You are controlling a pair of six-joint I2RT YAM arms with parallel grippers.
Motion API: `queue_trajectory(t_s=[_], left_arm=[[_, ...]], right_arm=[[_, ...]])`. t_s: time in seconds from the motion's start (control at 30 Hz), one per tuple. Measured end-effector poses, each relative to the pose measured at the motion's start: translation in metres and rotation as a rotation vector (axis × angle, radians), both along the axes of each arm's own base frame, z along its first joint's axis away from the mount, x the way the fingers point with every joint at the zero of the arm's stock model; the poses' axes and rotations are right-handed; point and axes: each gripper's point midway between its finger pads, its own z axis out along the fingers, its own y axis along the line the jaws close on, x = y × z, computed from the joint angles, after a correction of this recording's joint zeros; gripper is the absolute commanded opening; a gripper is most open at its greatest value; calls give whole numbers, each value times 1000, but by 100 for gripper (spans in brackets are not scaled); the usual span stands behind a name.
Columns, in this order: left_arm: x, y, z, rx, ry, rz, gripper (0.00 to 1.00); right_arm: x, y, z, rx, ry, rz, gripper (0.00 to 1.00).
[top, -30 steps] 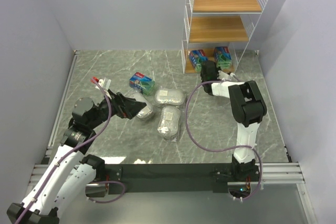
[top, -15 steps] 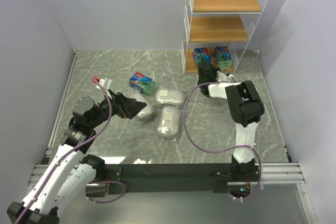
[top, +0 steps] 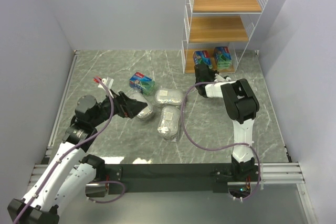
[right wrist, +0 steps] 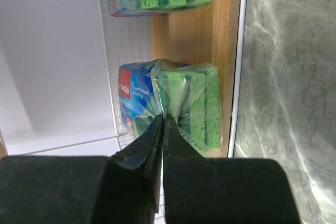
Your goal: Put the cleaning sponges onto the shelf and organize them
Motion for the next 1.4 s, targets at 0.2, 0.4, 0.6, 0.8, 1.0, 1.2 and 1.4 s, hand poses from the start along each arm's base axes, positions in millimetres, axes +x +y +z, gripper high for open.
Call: queue_trajectory(t_s=[0.2,0.4,0.6,0.8,1.0,1.2,1.4], left_arm=[[2,-1,-3,4,10,0,99],[2,-1,-3,4,10,0,99],[1,0,-1,1,4,0,99],[0,0,0,0,0,0,99],[-1,0,2,-4,-8,0,99],[-3,1,4,-6,-15,0,99],[-3,1,4,-7,-16,0,99]], right_arm=[[5,1,5,22,-49,-9,38],[7,3,9,24,-70,-3,58],[9,7,15,33,-94,7,64],[2,13,16,29,-100,35,64],[-2,20,30,48,-125,88,64],[1,26,36,53,-138,135,64],[14,25,44,45,-146,162,64]])
